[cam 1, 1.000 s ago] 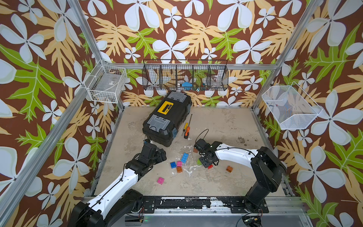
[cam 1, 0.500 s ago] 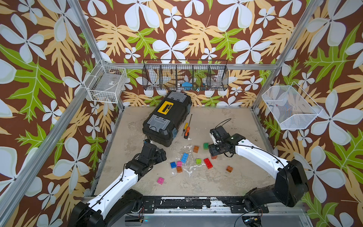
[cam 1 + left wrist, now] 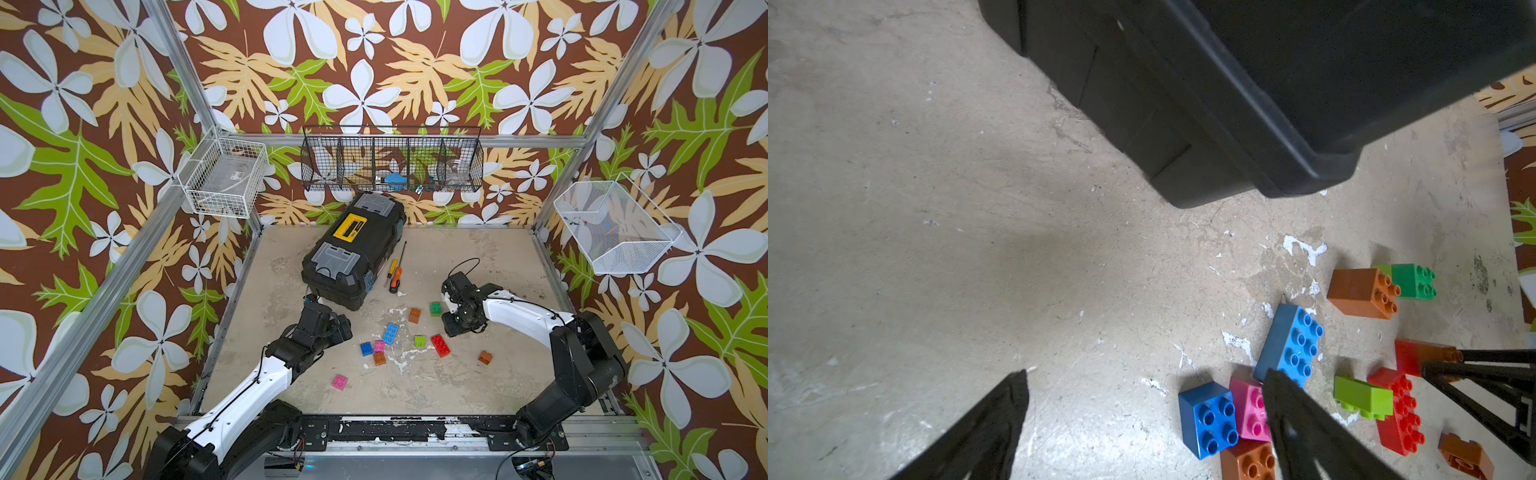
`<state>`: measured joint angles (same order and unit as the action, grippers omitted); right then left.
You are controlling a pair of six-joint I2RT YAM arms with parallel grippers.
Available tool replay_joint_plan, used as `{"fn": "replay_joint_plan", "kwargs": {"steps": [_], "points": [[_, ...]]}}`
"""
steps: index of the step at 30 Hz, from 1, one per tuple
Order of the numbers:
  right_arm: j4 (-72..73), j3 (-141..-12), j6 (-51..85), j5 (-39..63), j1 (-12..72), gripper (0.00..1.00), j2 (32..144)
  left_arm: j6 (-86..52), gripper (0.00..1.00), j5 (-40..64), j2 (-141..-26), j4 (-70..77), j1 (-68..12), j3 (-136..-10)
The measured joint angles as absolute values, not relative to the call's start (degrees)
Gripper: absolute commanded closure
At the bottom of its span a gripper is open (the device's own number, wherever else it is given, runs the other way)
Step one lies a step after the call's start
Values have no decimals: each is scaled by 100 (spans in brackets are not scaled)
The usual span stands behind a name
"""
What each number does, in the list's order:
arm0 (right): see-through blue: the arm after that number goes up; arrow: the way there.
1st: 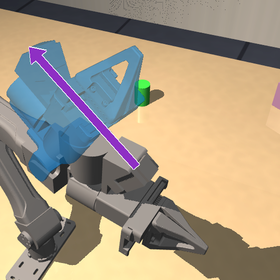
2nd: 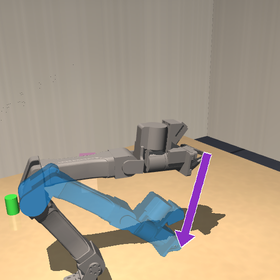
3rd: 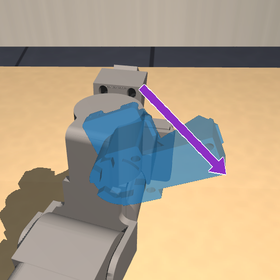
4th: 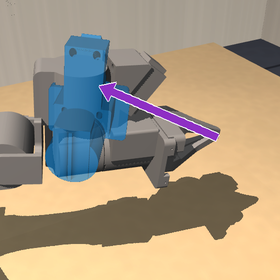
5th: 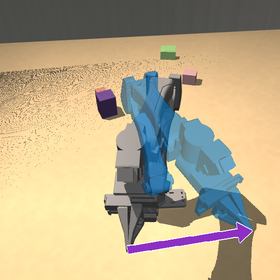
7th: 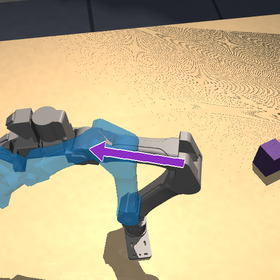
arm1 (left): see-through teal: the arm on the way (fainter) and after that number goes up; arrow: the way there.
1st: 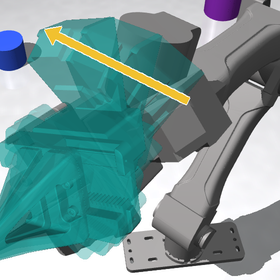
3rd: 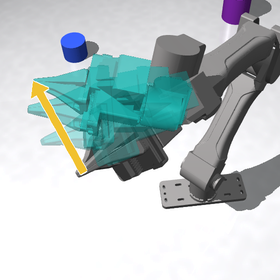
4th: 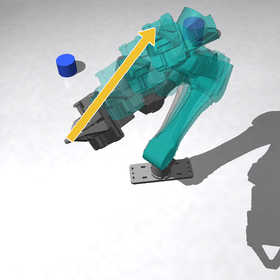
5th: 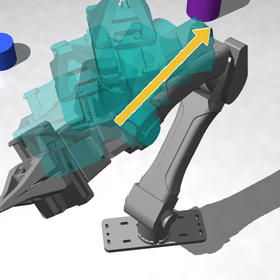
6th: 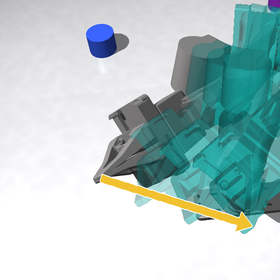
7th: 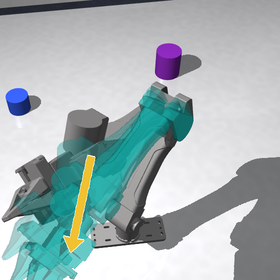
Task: Assemble the letter h with lego
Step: Pick up the lego brick from the center of the board, then assemble the lego brick with the lego brick.
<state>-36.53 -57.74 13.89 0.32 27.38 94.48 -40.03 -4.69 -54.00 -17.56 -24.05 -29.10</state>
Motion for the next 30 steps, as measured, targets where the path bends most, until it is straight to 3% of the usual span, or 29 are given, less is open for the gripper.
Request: {"fn": "replay_joint_plan", "kwargs": {"steps": [5,11,19,30], "points": [[-3579,-5774,1323,-27,2729,69,9496,-4003,8,-469,-5400,-1756,-2405,-2910],[-3691,-5874,1264,1,2729,72,9242,-4003,8,-471,-5408,-1756,-2405,-2910],[-3986,-5872,1260,261,3050,72,8779,-4003,8,-495,-5450,-1754,-2405,-2910],[-4073,-5863,1310,314,3575,72,9011,-4003,8,-510,-5476,-1752,-2405,-2904]]}}
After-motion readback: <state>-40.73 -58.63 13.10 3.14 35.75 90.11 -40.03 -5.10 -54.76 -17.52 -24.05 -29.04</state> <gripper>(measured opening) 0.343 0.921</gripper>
